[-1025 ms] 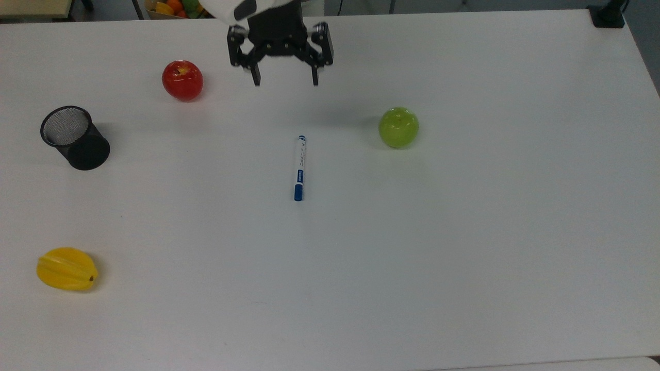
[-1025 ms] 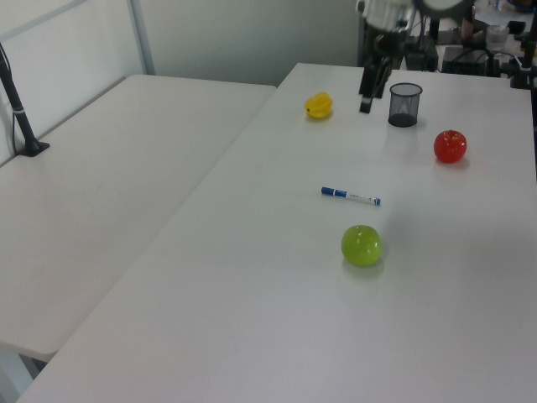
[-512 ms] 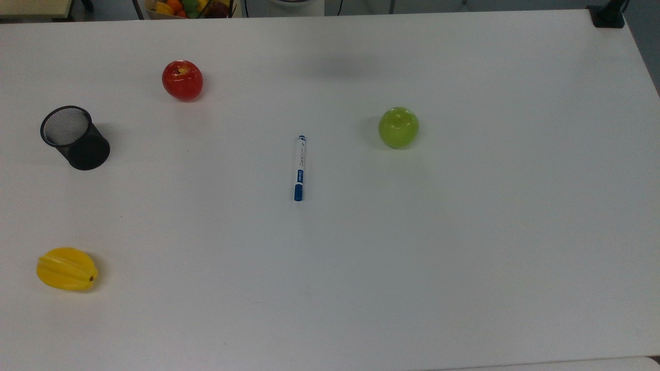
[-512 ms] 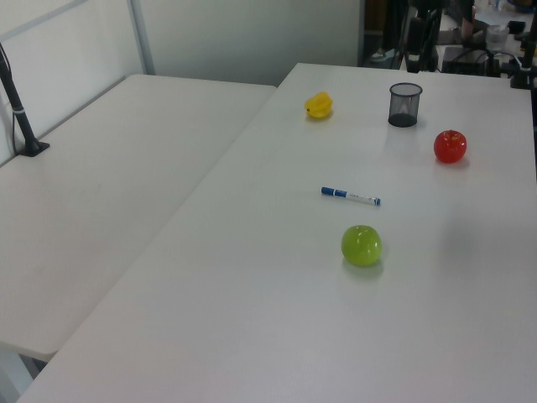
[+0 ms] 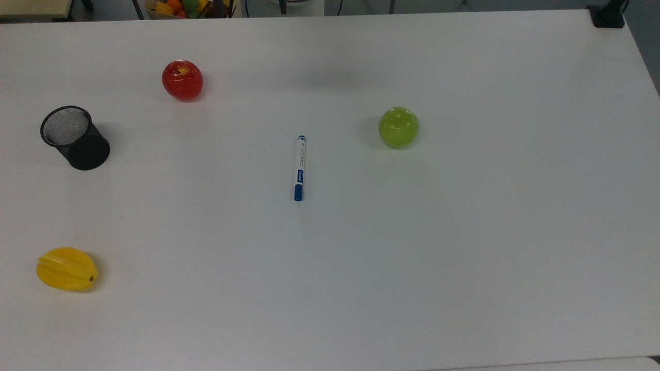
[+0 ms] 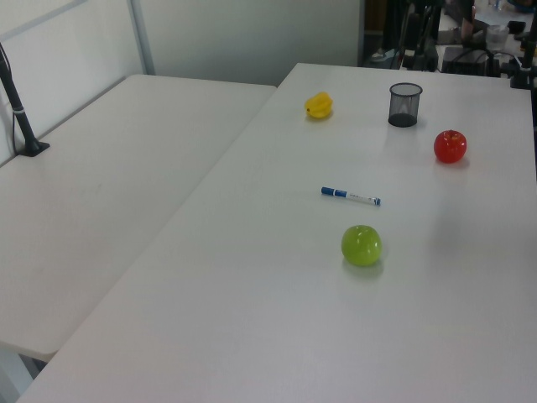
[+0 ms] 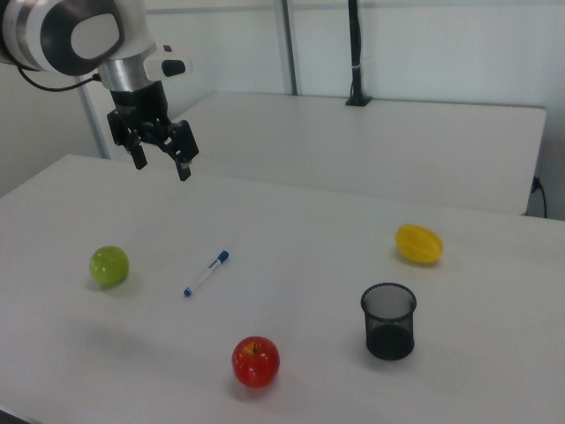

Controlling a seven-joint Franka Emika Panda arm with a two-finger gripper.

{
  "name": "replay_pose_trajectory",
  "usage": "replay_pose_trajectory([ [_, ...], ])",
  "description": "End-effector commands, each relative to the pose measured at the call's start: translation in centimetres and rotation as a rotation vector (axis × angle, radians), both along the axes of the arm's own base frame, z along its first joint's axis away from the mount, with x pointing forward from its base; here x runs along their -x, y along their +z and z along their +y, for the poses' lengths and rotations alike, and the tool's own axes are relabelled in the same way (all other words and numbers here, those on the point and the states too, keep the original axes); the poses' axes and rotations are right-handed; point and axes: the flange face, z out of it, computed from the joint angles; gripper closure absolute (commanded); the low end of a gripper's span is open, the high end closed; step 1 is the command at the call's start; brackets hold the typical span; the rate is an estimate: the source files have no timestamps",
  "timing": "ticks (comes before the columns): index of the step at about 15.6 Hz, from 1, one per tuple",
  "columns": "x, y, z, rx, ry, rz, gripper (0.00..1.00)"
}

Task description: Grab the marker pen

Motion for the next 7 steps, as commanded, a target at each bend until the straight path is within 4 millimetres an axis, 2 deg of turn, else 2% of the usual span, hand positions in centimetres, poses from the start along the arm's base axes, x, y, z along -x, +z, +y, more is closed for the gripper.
replay_pose_trajectory([
  [1,-0.72,0.3,-0.49,0.009,0.037,-0.025,0.0],
  [7,-0.7,0.42,-0.41,0.007,0.023,-0.024,0.0],
])
